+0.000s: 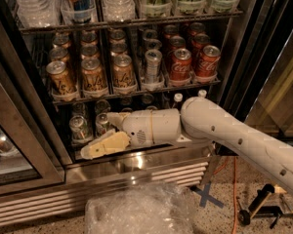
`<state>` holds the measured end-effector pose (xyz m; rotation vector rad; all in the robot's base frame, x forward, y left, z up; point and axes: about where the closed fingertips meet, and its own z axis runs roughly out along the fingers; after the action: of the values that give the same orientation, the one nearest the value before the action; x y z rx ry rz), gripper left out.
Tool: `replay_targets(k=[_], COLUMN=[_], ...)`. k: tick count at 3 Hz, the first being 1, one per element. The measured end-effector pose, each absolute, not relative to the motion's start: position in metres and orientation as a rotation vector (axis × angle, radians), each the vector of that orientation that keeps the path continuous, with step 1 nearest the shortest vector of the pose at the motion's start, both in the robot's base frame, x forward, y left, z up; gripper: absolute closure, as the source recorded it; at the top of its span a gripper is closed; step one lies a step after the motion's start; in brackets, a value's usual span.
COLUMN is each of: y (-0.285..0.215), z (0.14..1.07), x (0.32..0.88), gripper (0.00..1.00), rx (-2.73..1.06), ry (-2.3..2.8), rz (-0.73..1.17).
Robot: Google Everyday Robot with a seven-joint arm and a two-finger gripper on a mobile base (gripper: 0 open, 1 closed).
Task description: Pick orange can from middle shelf of fridge
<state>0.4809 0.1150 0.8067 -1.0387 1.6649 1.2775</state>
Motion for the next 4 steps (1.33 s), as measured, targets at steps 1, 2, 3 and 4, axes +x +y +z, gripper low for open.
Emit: replay_targets(k=[1,2,3,4], y=[0.115,0.095,0.081,0.061], z=[0.807,0.806,0.806,0.806], x=[0.481,0.486,0.489,0.493], gripper=[0.00,0.00,0.00,0.00], rx=[-1.039,-0.980,-0.940,-0.888], ry=[1.665,1.687,1.701,1.721], rz=[1.277,1.231,1.198,1.148])
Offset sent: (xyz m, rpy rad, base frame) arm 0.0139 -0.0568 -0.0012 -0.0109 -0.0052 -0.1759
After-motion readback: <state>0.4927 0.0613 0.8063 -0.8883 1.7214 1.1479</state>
